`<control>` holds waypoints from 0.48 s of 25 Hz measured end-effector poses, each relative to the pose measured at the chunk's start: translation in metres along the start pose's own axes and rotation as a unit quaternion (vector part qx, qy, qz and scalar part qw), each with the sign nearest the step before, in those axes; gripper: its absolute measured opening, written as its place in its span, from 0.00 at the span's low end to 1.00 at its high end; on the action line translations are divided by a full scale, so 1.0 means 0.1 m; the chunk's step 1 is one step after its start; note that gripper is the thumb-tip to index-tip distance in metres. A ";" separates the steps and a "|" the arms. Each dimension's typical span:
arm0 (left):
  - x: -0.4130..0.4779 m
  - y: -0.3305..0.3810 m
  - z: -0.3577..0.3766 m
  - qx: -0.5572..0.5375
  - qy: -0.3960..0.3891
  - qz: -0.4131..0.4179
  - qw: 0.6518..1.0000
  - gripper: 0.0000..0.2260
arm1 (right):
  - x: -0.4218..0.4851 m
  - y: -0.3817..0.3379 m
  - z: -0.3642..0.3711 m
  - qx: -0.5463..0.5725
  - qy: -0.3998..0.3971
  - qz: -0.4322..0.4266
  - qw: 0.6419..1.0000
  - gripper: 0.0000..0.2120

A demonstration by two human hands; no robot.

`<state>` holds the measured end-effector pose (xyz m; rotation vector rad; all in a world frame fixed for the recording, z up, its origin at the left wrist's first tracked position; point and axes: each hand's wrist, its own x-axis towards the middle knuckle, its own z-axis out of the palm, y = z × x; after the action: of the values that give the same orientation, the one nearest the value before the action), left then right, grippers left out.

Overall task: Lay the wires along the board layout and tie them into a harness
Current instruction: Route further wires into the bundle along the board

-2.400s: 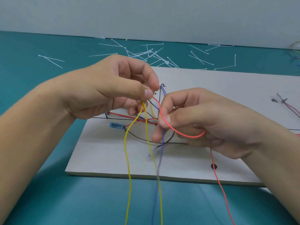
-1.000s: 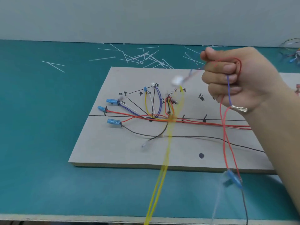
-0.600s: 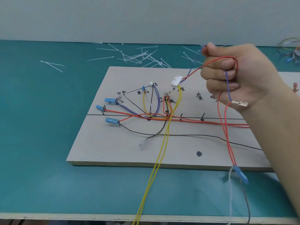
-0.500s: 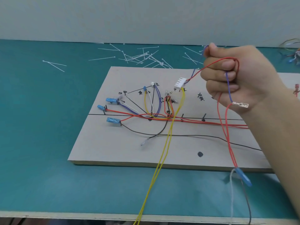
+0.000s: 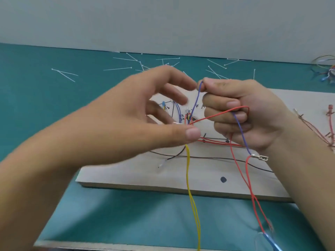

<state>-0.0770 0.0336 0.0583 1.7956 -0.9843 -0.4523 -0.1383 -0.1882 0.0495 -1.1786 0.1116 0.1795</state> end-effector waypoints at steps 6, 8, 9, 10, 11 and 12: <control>0.30 -0.11 -0.26 -0.025 -0.088 -0.001 0.996 0.08 | 0.02 -0.02 -0.09 -0.036 0.051 0.009 0.998 0.08; 0.34 -0.12 -0.43 -0.009 -0.118 -0.011 0.993 0.10 | 0.04 -0.01 -0.11 -0.075 0.060 0.013 0.995 0.08; 0.36 -0.13 -0.50 0.000 -0.126 -0.016 0.992 0.11 | 0.04 0.00 -0.11 -0.106 0.061 0.015 0.992 0.09; 0.39 -0.15 -0.55 0.008 -0.131 -0.015 0.991 0.12 | 0.05 0.01 -0.11 -0.145 0.058 0.017 0.988 0.09; 0.41 -0.17 -0.58 0.015 -0.130 -0.009 0.991 0.12 | 0.04 0.02 -0.10 -0.185 0.055 0.020 0.981 0.09; 0.43 -0.22 -0.60 0.012 -0.121 0.002 0.993 0.12 | 0.04 0.03 -0.08 -0.220 0.054 0.023 0.974 0.09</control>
<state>-0.0013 0.0387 0.0705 1.7882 -1.1642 -0.6704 -0.1346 -0.1942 0.0431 -1.6293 0.2028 0.1859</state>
